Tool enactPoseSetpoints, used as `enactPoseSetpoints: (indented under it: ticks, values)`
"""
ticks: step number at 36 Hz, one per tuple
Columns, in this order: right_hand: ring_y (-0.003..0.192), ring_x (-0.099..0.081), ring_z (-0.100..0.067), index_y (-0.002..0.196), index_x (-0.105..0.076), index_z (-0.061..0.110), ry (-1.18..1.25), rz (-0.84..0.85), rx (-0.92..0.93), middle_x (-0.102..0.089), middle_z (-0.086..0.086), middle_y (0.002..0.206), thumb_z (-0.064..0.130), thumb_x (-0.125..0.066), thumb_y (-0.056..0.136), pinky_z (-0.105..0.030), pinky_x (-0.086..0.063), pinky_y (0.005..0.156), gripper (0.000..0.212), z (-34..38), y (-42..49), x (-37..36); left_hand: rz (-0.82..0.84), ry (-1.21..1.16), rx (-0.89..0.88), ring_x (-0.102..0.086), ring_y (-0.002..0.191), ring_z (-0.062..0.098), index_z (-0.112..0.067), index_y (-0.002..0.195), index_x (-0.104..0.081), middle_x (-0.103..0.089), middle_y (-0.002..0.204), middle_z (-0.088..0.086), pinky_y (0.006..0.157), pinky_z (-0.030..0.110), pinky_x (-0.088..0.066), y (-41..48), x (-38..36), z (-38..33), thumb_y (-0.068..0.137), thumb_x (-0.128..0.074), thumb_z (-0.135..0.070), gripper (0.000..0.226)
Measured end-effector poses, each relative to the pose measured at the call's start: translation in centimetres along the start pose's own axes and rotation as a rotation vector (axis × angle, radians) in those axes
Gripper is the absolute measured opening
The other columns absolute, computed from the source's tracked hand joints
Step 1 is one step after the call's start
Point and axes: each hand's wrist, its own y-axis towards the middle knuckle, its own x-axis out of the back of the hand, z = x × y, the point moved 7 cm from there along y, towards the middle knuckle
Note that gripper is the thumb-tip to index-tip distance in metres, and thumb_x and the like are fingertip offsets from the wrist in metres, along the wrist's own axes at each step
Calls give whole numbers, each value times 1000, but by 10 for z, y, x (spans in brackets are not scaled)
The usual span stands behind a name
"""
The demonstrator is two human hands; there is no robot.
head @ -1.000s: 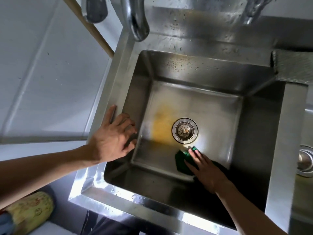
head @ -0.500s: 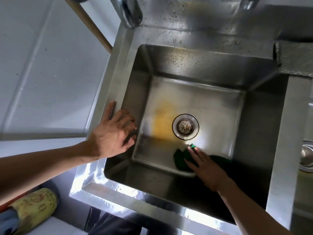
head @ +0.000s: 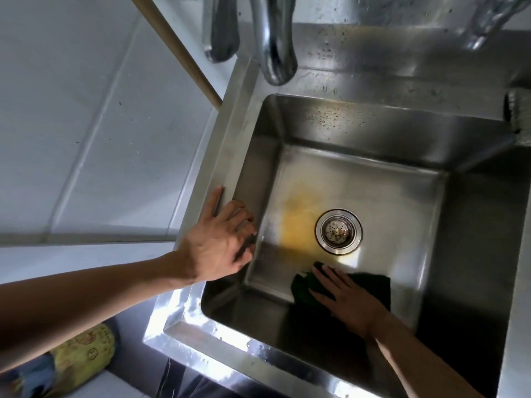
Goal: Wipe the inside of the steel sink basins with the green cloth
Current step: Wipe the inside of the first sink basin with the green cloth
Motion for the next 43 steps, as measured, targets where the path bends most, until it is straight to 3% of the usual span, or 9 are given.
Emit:
enactPoseSetpoints:
  ticks: [3, 7, 12, 15, 17, 19, 30, 35, 43]
  values:
    - [150, -7, -39, 149, -36, 27, -25, -1, 49, -16, -18, 162, 34, -86, 68, -52, -7, 122, 95, 6, 23, 4, -10, 1, 1, -53, 128, 30, -19, 111, -73, -66, 120, 5, 124, 68, -15, 0, 2, -1, 95, -45, -51, 45]
    - [151, 0, -34, 151, -33, 30, -25, -28, 46, -12, -15, 164, 31, -88, 65, -52, -8, 115, 103, -2, 15, 5, -35, -10, -3, -54, 126, 30, -19, 108, -73, -66, 118, 5, 123, 69, -18, 1, 1, -1, 95, -48, -51, 42]
    - [152, -4, -31, 150, -33, 31, 23, -65, -31, -9, -13, 165, 24, -87, 64, -44, -2, 122, 102, -26, -24, -9, -27, -17, -2, -54, 126, 30, -18, 109, -73, -66, 119, 5, 123, 68, -19, 1, 2, 0, 95, -47, -52, 45]
    - [152, -3, -31, 148, -40, 30, 17, -138, -35, -15, -12, 164, 34, -57, 90, -45, -2, 119, 61, -23, -21, -5, -26, -10, 3, -55, 126, 30, -18, 110, -73, -66, 119, 6, 124, 67, -17, 1, 1, 0, 96, -47, -52, 45]
    - [150, -9, -31, 145, -46, 29, 46, -143, -38, -23, -12, 162, 40, -38, 93, -45, -4, 118, 53, -18, -8, 1, -23, -8, 2, -55, 126, 30, -18, 110, -73, -66, 119, 6, 124, 67, -17, 1, 0, 0, 96, -46, -51, 45]
    - [149, -15, -31, 143, -49, 28, 62, -160, -24, -26, -12, 160, 43, -35, 95, -45, -6, 118, 52, -12, 4, 7, -27, -4, 2, -54, 127, 30, -18, 110, -72, -66, 119, 6, 124, 68, -16, 1, -1, 0, 97, -45, -51, 44]
    - [148, -18, -30, 141, -49, 31, 37, -148, 12, -28, -9, 160, 49, -37, 94, -43, -8, 118, 52, -20, -24, -2, -35, -2, 3, -53, 128, 31, -18, 111, -73, -66, 118, 6, 124, 69, -16, 1, 0, -1, 96, -46, -51, 45]
    - [147, -27, -32, 139, -53, 31, 0, -141, 112, -33, -11, 158, 48, -39, 95, -45, -11, 117, 50, -2, 15, 5, -49, -4, 2, -54, 128, 30, -19, 110, -74, -66, 119, 5, 124, 68, -17, 1, 0, -1, 96, -47, -51, 43]
    - [142, -37, -27, 127, -64, 32, 83, -181, 105, -42, -7, 153, 40, -78, 80, -42, -22, 120, 49, 14, 49, 21, -54, 3, -2, -54, 129, 31, -17, 111, -74, -67, 119, 6, 122, 70, -20, 2, 1, -1, 96, -46, -51, 46]
